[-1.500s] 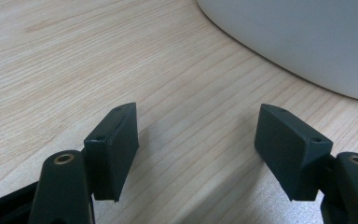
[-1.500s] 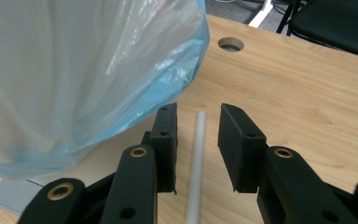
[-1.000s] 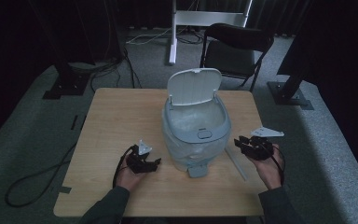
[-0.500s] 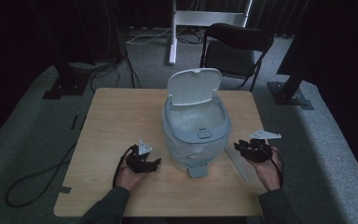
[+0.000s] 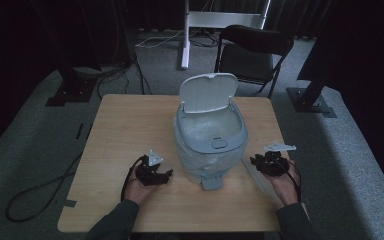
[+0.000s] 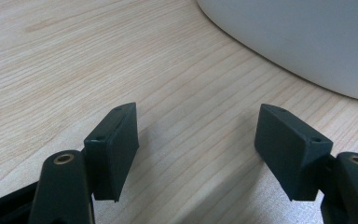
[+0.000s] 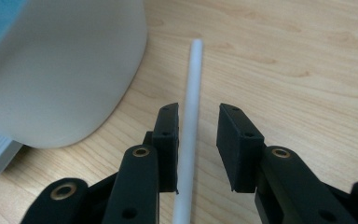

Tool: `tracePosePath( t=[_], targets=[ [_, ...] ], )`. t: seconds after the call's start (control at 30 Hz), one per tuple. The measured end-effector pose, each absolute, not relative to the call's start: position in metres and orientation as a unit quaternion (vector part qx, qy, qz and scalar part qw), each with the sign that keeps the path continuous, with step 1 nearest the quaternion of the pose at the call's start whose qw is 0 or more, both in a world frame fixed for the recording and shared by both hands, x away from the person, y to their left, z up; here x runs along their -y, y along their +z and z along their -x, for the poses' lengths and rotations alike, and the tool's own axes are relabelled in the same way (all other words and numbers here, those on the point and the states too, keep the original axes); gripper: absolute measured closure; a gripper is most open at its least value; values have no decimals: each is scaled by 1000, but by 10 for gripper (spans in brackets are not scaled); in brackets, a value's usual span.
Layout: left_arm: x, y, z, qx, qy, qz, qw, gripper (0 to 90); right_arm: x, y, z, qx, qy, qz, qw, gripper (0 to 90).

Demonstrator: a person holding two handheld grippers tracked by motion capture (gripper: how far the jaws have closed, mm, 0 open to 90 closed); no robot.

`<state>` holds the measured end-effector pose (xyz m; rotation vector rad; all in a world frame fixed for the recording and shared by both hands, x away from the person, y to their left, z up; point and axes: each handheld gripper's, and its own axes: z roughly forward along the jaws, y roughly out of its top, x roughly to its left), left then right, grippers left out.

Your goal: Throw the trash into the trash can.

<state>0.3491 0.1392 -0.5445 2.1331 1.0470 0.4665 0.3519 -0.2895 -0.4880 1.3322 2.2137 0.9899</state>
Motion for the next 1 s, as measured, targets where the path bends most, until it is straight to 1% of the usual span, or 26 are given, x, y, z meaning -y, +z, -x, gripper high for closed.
tracePosePath(
  t=[0.37,1.0],
  targets=[
    [-139,-545,-349,-405,180,-824,352,302,288,-508,-353,-799,329,-477,165,684],
    [-139,-545,-349,-405,180,-824,352,301,285,-526,-353,-813,291,-484,141,702]
  ],
)
